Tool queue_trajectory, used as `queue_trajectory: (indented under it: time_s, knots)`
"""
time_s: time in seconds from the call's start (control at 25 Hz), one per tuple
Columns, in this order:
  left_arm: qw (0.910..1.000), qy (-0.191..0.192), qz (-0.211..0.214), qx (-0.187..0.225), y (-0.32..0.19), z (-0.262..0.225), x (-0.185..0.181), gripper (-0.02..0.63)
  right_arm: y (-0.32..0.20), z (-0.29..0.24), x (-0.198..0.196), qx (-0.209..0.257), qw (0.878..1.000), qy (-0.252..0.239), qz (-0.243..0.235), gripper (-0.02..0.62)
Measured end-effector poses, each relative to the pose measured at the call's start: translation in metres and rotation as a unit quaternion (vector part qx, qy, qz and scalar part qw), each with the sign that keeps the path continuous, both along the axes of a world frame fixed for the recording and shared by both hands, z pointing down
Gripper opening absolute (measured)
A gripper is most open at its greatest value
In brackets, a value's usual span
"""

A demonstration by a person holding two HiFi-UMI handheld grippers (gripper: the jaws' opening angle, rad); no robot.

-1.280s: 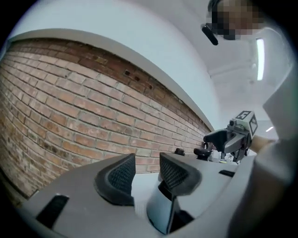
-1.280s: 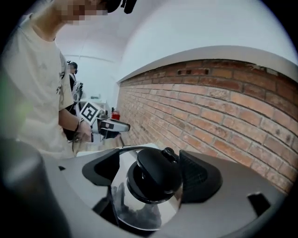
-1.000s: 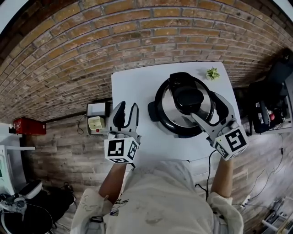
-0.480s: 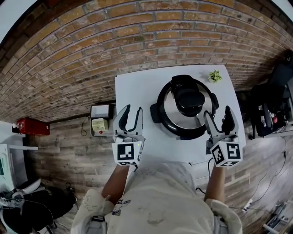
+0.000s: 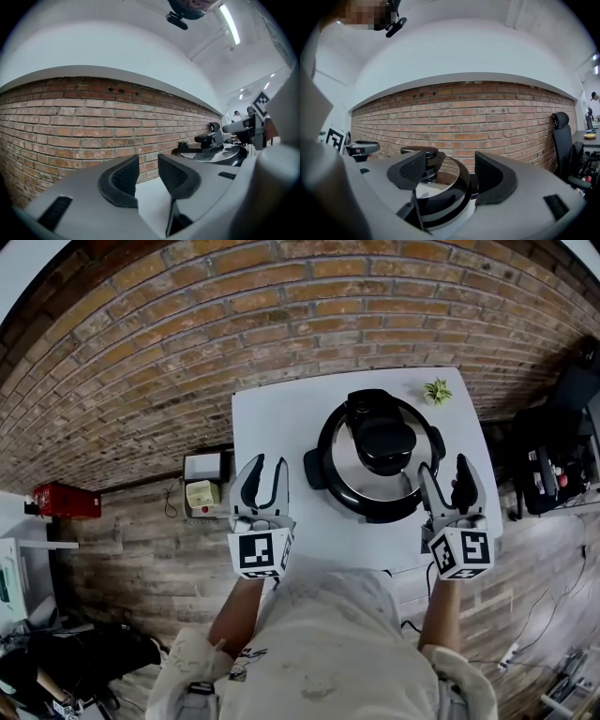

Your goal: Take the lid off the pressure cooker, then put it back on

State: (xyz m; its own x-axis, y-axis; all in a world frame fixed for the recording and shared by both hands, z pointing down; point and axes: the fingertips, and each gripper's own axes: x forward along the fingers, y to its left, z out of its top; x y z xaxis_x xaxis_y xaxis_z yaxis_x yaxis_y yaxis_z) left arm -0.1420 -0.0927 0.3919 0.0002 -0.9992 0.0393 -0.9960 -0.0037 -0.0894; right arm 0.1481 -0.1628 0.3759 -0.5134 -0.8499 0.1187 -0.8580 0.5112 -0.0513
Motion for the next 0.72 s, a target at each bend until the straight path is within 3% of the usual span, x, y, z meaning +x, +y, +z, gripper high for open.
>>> queue_trajectory:
  time_s: [0.28, 0.4, 0.72]
  knots:
    - [0.9999, 0.003, -0.010, 0.001, 0.0019, 0.0010, -0.0031, 0.036, 0.0007, 0.0004, -0.0001, 0.009, 1.000, 0.010, 0.010, 0.161]
    - [1.0000, 0.009, -0.004, -0.002, 0.0018, 0.0024, -0.0020, 0.015, -0.0006, 0.0021, 0.0036, 0.010, 0.999, 0.017, 0.032, 0.018]
    - [1.0000, 0.008, -0.002, -0.001, 0.0017, 0.0012, -0.0012, 0.015, -0.0025, 0.0026, 0.0028, 0.013, 0.998, 0.034, 0.041, 0.015]
